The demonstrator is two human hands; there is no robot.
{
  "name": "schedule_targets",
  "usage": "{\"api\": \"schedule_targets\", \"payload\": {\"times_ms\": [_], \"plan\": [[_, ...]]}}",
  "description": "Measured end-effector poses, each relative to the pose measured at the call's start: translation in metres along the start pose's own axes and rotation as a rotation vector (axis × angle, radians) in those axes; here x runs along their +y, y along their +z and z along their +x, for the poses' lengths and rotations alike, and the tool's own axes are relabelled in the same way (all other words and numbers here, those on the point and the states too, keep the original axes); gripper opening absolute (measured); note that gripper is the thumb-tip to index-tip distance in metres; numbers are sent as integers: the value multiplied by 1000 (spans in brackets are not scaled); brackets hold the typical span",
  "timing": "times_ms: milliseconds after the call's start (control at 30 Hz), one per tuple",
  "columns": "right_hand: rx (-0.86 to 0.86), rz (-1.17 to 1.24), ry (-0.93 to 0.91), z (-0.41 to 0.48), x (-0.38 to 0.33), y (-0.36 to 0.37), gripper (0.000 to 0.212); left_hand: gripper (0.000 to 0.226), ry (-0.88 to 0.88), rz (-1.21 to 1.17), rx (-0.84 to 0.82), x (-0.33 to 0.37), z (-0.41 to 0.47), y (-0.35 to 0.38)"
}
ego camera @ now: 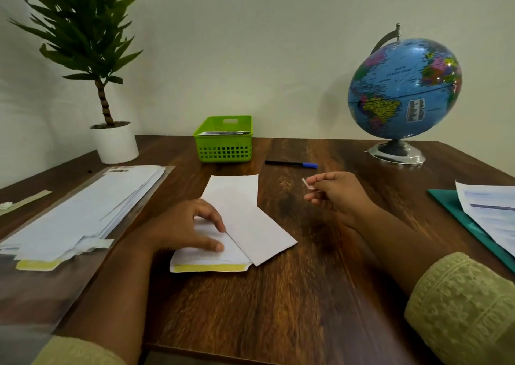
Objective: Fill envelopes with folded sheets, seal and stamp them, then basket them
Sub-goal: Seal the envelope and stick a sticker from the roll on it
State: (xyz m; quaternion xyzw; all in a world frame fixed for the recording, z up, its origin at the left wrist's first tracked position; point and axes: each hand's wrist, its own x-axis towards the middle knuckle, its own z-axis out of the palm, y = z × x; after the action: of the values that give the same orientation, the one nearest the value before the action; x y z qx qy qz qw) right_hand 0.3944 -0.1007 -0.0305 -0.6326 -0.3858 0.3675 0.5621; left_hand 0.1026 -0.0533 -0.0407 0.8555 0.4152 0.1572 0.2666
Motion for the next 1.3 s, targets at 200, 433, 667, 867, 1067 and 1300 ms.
{"api": "schedule_targets", "payload": {"times_ms": [200, 433, 667, 867, 1067, 1300], "plan": [[55, -299, -119, -2, 3, 6, 18, 63, -132, 318, -136, 14, 13, 16], [53, -857, -290, 11, 21, 17, 76, 82, -9, 730, 175, 42, 27, 57], [136, -905, -305, 29, 31, 23, 82, 94, 140, 648, 170, 51, 20, 59], [-67, -1032, -271, 36, 31, 15, 106, 84, 277, 612, 133, 51, 18, 55], [-102, -1039, -289, 37, 25, 8, 107, 72, 382, 758, 155, 60, 18, 55], [-100, -1009, -291, 34, 23, 3, 97, 69, 408, 822, 170, 58, 20, 59]]}}
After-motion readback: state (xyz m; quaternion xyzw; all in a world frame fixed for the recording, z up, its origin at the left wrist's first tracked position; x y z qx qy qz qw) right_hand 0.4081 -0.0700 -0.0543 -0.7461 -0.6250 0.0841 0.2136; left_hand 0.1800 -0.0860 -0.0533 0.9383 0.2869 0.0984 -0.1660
